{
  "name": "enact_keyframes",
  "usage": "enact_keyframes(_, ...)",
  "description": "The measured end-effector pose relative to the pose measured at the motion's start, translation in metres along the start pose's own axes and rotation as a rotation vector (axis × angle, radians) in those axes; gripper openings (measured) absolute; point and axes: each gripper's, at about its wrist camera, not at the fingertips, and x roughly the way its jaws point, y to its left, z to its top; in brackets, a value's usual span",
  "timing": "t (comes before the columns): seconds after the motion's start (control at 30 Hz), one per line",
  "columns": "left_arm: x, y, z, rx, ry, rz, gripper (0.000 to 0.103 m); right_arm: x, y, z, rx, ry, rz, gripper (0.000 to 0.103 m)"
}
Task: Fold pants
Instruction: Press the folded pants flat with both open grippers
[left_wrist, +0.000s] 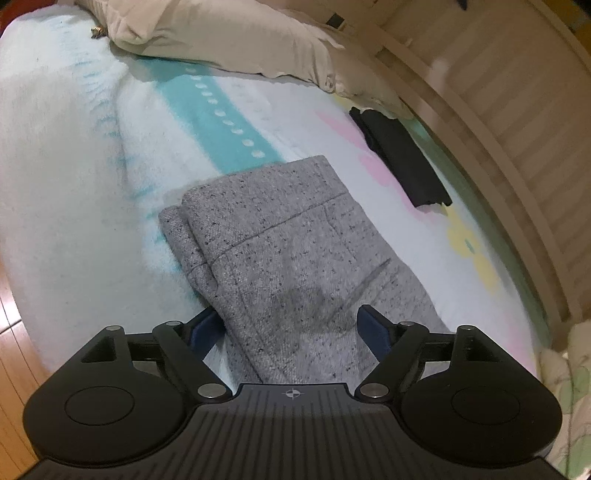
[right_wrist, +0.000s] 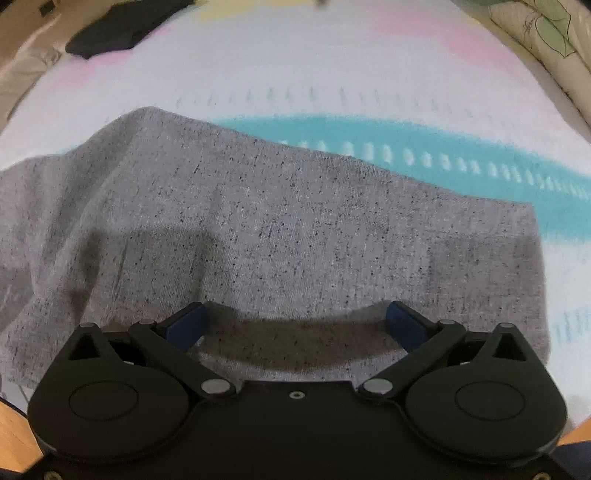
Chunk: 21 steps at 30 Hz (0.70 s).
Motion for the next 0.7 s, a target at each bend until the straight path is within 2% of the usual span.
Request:
enact_keyframes(0.17, 0.002, 0.006, 0.001, -0.046, -0.023, -0.031, 0.077, 0.000, 0.001, -0.007, 0.009, -0.045, -0.012, 0.103)
enact_keyframes(0.37, 0.010, 0.018, 0.011, -0.124, -0.026, -0.101, 0.076, -0.003, 0.005, -0.030, 0.016, -0.177, -0.030, 0.103)
enact_keyframes(0.43, 0.011, 0.023, 0.011, -0.161, -0.038, -0.111, 0.061, -0.003, 0.005, -0.034, 0.017, -0.203, -0.033, 0.103)
enact_keyframes(0.47, 0.012, 0.024, 0.012, -0.171, -0.039, -0.094, 0.029, -0.003, 0.005, -0.035, 0.013, -0.208, -0.035, 0.103)
enact_keyframes(0.5, 0.014, 0.027, 0.013, -0.178, -0.023, -0.091, 0.020, -0.006, 0.005, -0.034, 0.013, -0.207, -0.036, 0.103)
enact_keyframes(0.57, 0.015, 0.029, 0.014, -0.193, -0.035, -0.141, 0.016, -0.006, 0.005, -0.032, 0.016, -0.196, -0.032, 0.103)
enact_keyframes(0.6, 0.010, 0.022, 0.015, -0.149, -0.053, -0.137, 0.015, -0.007, 0.004, -0.031, 0.017, -0.191, -0.030, 0.103)
enact_keyframes(0.7, -0.016, -0.022, 0.019, 0.162, -0.192, -0.153, 0.015, -0.008, 0.005, -0.030, 0.008, -0.194, -0.027, 0.103)
